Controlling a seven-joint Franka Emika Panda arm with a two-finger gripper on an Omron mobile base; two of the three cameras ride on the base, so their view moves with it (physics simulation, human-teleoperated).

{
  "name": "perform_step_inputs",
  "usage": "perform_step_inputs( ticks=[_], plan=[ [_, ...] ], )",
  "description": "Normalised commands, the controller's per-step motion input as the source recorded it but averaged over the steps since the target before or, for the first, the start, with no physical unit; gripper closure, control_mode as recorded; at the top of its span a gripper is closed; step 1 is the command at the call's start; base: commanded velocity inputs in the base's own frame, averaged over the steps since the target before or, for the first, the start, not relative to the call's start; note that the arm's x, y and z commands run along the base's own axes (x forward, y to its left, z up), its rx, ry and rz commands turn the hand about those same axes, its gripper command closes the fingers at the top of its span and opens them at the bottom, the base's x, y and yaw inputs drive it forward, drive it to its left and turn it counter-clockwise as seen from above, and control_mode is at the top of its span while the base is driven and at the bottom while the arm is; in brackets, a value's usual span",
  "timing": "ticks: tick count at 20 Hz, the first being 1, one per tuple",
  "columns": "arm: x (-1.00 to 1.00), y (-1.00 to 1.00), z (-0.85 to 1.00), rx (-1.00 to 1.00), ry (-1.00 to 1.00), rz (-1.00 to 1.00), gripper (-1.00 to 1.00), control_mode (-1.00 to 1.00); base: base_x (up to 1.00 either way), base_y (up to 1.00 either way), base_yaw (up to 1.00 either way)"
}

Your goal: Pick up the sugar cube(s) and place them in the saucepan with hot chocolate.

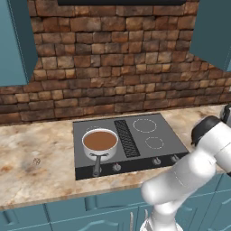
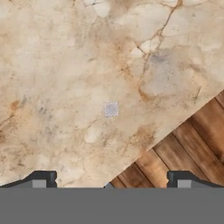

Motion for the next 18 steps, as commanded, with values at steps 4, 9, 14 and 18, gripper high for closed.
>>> perform_step_inputs(
  ticks=[4,9,14,18],
  plan=[
    [0.27,-0.12,-0.33,0.01,0.00,0.00,-1.00,-1.00,0.00,0.00,0.00],
    [0.26,-0.13,-0.47,0.00,0.00,0.00,-1.00,-1.00,0.00,0.00,0.00],
    [0.17,-0.16,-0.44,0.00,0.00,0.00,-1.00,-1.00,0.00,0.00,0.00],
    [0.25,-0.32,-0.29,0.01,0.00,0.00,-1.00,-1.00,0.00,0.00,0.00]
  ],
)
